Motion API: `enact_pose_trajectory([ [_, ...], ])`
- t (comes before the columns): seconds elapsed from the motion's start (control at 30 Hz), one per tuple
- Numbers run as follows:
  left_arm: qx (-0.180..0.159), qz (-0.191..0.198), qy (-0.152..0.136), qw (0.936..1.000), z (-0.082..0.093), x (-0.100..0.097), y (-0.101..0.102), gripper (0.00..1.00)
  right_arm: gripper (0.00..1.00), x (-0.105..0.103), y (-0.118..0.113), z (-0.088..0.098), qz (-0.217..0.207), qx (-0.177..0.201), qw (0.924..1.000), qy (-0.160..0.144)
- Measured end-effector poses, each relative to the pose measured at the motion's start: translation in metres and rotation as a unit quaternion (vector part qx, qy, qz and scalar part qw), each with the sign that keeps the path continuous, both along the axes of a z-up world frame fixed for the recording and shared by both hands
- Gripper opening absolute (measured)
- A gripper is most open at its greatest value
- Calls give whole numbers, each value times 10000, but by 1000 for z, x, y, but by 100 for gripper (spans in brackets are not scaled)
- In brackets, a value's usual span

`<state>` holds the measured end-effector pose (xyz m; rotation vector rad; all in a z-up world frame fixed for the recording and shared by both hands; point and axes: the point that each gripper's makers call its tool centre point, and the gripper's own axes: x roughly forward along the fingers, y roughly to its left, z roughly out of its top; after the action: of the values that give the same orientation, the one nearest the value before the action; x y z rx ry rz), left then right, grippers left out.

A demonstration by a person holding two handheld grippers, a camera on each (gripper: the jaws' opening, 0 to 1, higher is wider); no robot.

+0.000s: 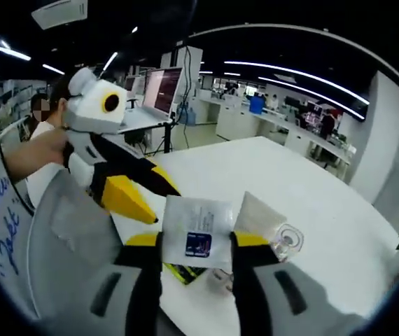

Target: Arrange the skincare products in the storage area until every visible bottle or jar stands upright without overlapping.

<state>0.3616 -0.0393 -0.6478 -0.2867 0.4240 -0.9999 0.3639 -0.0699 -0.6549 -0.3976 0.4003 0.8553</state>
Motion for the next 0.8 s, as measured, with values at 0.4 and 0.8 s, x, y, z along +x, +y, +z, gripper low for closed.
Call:
enact_pose_trajectory([
  [0.4,-495,89,762,9958,-5,3,-8,11,39,1,10,3,100,76,9999,-56],
  [0.8,-687,113,1069,9918,-7,5,-8,0,39,3,14,0,153,-53,9998,-129],
])
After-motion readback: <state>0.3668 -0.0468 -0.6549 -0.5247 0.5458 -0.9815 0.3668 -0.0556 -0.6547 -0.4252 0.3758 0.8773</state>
